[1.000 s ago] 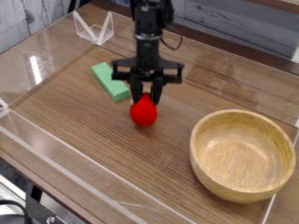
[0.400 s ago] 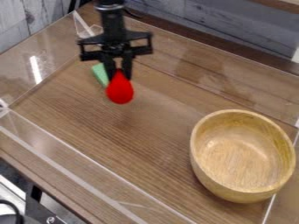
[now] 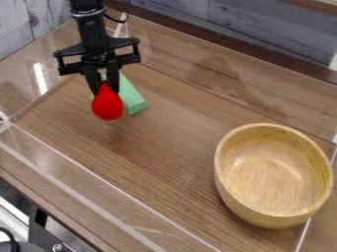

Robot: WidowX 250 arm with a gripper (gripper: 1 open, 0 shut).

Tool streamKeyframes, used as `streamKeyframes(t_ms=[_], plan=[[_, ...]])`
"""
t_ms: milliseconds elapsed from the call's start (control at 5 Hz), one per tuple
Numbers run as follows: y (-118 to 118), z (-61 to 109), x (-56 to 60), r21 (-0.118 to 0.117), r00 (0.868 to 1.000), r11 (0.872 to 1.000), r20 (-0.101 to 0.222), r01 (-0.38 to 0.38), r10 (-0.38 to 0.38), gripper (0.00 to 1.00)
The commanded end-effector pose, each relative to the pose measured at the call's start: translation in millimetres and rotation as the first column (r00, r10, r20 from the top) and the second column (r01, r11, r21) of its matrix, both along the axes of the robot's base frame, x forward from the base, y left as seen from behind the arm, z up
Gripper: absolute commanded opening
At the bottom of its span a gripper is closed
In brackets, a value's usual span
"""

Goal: Move the red object to the left side of the table

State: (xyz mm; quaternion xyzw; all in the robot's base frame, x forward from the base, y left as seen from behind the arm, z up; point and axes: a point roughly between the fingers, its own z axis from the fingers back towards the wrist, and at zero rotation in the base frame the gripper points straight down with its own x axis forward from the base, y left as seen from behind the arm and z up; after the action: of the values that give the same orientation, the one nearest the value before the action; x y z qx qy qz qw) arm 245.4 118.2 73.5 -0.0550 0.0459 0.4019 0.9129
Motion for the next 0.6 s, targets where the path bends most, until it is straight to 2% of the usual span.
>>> streamKeyframes(t_ms=[0, 400], plan=[[12, 10.5, -3.5, 0.041, 0.998, 0.999, 0.053, -0.021, 0.019, 0.0], [46, 0.7, -14.3, 0.041, 0.999, 0.999, 0.041, -0.029, 0.028, 0.0]])
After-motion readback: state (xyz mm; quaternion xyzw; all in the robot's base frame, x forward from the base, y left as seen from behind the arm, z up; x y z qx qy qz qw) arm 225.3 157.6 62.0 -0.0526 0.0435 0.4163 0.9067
